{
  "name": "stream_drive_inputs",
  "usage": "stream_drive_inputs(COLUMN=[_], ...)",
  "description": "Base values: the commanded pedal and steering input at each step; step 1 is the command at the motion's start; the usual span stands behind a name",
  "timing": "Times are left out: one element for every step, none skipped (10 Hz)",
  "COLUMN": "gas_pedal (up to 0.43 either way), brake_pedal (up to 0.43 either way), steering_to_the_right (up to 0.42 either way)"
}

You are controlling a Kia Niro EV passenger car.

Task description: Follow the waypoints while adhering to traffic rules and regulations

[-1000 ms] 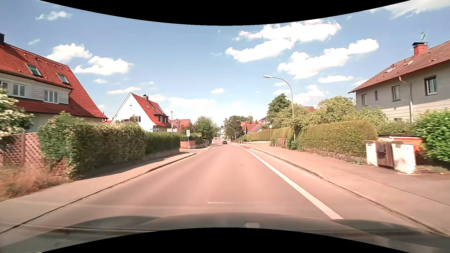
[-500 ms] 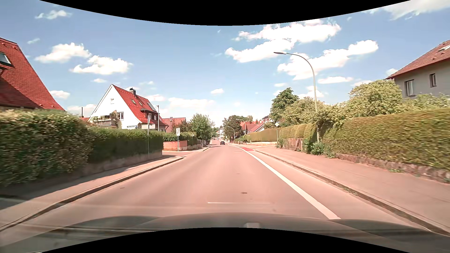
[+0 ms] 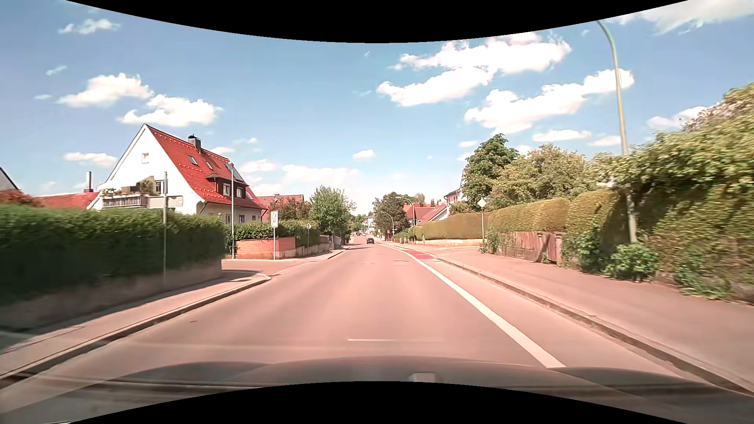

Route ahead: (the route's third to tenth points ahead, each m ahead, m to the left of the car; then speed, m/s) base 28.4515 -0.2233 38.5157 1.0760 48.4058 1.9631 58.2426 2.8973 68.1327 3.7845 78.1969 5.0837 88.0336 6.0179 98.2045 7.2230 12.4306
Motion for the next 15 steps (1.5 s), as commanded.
stream_drive_inputs(gas_pedal=[0.15, 0.15, 0.15, 0.15, 0.15, 0.15, 0.15, 0.15, 0.15, 0.138, 0.118, 0.118, 0.11, 0.11, 0.11], brake_pedal=[0.0, 0.0, 0.0, 0.0, 0.0, 0.0, 0.0, 0.0, 0.0, 0.0, 0.0, 0.0, 0.0, 0.0, 0.0], steering_to_the_right=[-0.007, -0.007, -0.008, -0.009, -0.009, -0.008, -0.008, -0.007, -0.007, -0.007, -0.007, -0.01, -0.011, -0.013, -0.014])
